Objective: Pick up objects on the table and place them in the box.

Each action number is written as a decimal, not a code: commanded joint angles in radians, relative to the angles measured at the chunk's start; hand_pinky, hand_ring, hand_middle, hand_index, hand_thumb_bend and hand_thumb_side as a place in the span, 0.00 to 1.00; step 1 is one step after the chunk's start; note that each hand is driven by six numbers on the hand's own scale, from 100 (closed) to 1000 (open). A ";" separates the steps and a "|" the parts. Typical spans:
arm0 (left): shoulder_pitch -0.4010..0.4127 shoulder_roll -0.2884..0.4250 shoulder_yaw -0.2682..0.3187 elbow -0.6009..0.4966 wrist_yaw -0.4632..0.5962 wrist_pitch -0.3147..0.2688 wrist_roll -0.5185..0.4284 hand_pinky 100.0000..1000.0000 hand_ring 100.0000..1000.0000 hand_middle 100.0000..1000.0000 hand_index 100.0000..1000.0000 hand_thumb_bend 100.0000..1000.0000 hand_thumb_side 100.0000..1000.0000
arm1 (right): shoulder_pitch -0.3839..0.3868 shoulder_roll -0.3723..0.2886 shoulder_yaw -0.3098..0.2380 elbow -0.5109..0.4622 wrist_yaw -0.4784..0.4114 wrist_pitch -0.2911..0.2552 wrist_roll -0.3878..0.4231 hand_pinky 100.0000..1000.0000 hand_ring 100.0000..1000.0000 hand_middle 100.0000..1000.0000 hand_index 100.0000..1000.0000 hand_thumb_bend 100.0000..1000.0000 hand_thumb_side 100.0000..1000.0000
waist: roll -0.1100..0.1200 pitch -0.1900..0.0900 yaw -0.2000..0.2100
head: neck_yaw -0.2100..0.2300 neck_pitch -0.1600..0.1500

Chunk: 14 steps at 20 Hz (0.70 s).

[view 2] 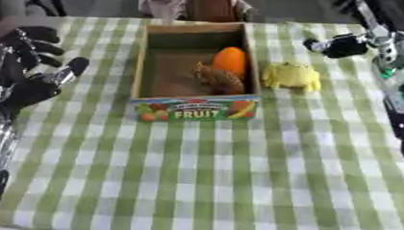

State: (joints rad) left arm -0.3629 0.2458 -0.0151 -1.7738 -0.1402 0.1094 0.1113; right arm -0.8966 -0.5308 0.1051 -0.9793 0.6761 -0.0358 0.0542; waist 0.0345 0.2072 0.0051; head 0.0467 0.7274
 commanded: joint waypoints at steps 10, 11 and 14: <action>-0.013 0.015 0.009 -0.016 0.001 -0.002 0.003 0.52 0.57 0.55 0.66 0.63 0.11 | -0.009 0.005 -0.028 0.127 0.042 -0.040 0.062 0.69 0.72 0.70 0.85 0.54 0.09 | 0.007 -0.008 0.005 | -0.003 -0.019; -0.013 0.015 0.009 -0.016 0.002 -0.002 0.003 0.52 0.57 0.55 0.66 0.63 0.11 | -0.009 0.010 -0.027 0.133 0.043 -0.043 0.067 0.69 0.72 0.70 0.85 0.54 0.09 | 0.008 -0.008 0.006 | -0.004 -0.019; -0.014 0.014 0.009 -0.016 0.002 -0.002 0.002 0.52 0.57 0.55 0.66 0.63 0.11 | -0.011 0.022 -0.027 0.146 0.044 -0.049 0.076 0.69 0.72 0.71 0.85 0.54 0.09 | 0.008 -0.006 0.009 | -0.006 -0.019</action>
State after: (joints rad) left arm -0.3627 0.2458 -0.0149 -1.7738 -0.1402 0.1086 0.1127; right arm -0.8882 -0.4946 0.0862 -0.8297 0.7124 -0.0805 0.1249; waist 0.0448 0.2158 0.0133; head 0.0420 0.7156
